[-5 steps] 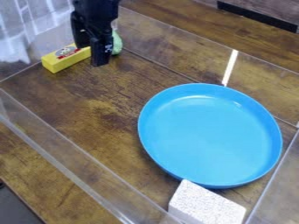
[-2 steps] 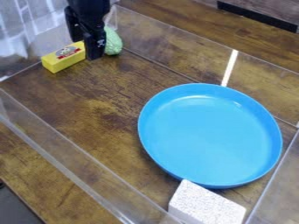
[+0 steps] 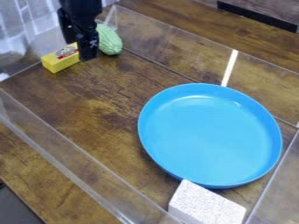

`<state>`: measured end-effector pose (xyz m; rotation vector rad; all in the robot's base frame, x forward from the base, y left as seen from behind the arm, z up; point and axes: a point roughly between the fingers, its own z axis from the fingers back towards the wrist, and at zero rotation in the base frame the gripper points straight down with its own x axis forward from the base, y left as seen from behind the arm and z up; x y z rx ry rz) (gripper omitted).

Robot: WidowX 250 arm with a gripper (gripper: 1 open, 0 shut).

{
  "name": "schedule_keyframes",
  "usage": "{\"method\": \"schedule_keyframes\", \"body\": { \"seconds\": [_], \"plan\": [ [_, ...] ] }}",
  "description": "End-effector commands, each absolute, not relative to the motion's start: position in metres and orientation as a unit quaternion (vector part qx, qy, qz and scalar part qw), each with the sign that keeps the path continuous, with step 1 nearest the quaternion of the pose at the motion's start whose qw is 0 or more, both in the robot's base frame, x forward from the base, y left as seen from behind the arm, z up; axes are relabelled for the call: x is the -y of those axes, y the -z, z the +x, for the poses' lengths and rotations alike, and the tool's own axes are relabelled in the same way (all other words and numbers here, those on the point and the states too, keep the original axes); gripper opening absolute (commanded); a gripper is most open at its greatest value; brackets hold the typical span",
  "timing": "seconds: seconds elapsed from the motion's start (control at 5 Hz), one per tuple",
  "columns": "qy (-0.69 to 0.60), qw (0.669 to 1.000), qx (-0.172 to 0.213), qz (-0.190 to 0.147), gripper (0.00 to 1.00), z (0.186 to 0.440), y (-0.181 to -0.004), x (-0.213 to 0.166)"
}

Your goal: Put the yellow block in the blue tray

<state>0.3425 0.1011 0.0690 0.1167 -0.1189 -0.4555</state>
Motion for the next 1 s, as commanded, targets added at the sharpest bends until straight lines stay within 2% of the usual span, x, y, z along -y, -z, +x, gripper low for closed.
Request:
{"method": "schedule_keyframes", "body": {
  "seconds": [0.0, 0.6, 0.8],
  "plan": [
    [0.212, 0.972, 0.074, 0.064, 1.00, 0.340, -0.079, -0.115],
    [0.215, 0.973, 0.062, 0.055, 1.00, 0.332, -0.066, -0.144],
    [0.207, 0.975, 0.055, 0.055, 0.00, 0.329, -0.064, -0.149]
  ]
}}
